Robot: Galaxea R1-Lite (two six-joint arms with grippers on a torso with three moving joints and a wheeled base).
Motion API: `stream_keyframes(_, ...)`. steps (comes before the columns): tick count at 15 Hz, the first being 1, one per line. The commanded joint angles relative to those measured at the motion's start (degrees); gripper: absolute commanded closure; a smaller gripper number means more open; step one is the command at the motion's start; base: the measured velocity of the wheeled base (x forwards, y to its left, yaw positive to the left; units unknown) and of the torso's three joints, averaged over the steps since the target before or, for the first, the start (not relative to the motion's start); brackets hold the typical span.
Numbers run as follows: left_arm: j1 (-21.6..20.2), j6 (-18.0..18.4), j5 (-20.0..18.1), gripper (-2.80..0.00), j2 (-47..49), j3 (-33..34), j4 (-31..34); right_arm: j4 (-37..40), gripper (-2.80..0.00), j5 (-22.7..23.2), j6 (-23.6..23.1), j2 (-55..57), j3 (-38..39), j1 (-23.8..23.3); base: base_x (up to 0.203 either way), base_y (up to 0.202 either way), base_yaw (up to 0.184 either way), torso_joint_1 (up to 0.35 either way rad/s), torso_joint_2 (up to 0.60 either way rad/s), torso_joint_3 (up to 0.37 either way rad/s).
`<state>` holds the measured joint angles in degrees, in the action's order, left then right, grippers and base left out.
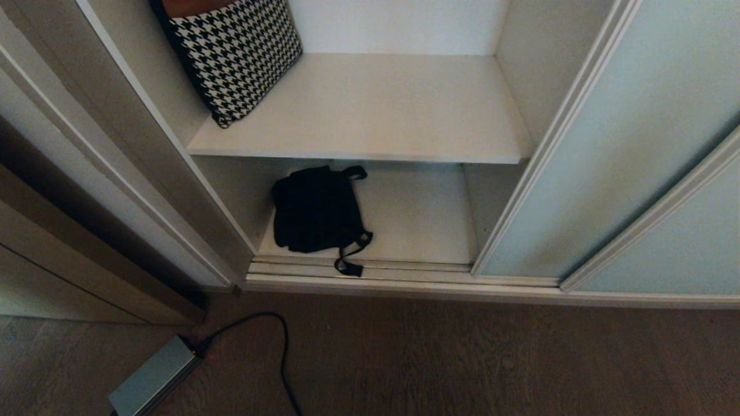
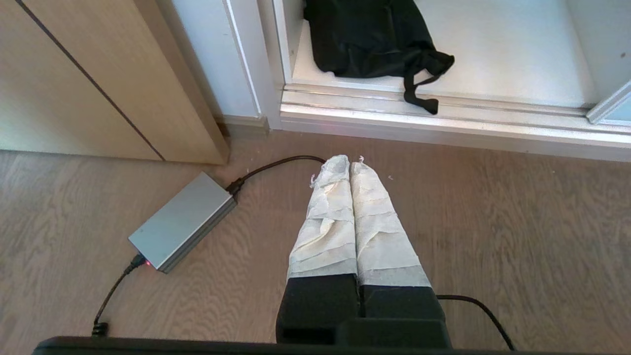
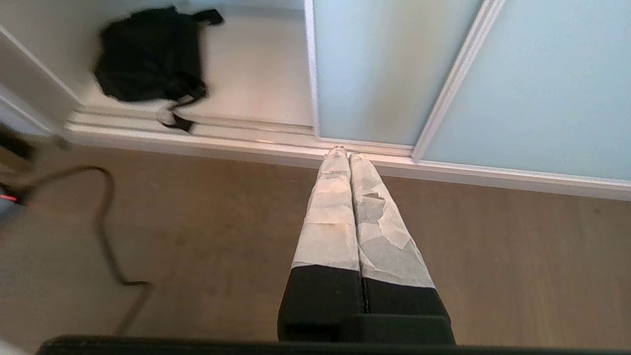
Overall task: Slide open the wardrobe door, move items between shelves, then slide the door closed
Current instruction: Close the door
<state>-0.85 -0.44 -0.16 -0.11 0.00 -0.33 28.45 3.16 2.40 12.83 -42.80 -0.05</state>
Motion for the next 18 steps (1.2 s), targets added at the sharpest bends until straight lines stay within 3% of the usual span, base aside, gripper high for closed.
stream_keyframes(1, -0.03, 0.00, -0.02, 0.00, 0.02, 0.00, -0.02, 4.37, 0.00, 0.22, 2.61, 13.19, -12.72, -0.08, 0.000, 0.000, 0.000, 0.000, 0.00, 0.000)
stream_keyframes(5, -0.03, 0.00, -0.02, 0.00, 0.11, 0.00, -0.02, 6.39, 0.00, -4.12, 11.47, 31.66, -31.52, -1.01, 0.000, 0.000, 0.000, 0.000, 0.00, 0.000)
stream_keyframes(9, -0.03, 0.00, -0.02, 0.00, 0.09, 0.00, -0.02, 6.64, 0.00, -15.00, 13.53, 42.75, -44.96, -1.34, 0.000, 0.000, 0.000, 0.000, 0.00, 0.000)
stream_keyframes(12, -0.03, 0.00, -0.02, 0.00, 0.09, 0.00, -0.02, 7.28, 0.00, -17.41, 13.56, 45.59, -48.23, -2.14, 0.000, 0.000, 0.000, 0.000, 0.00, 0.000)
stream_keyframes(14, -0.03, 0.00, -0.02, 0.00, 0.02, 0.00, -0.02, 8.16, 0.00, -14.84, 12.29, 47.10, -49.66, -8.16, 0.000, 0.000, 0.000, 0.000, 0.00, 0.000)
stream_keyframes(16, -0.03, 0.00, -0.02, 0.00, 0.02, 0.00, -0.02, 8.53, 0.00, -7.50, 9.14, 48.59, -50.56, -16.25, 0.000, 0.000, 0.000, 0.000, 0.00, 0.000)
stream_keyframes(18, -0.03, 0.00, -0.02, 0.00, 0.09, 0.00, -0.02, 8.20, 0.00, 2.72, 5.47, 50.34, -50.92, -26.74, 0.000, 0.000, 0.000, 0.000, 0.00, 0.000)
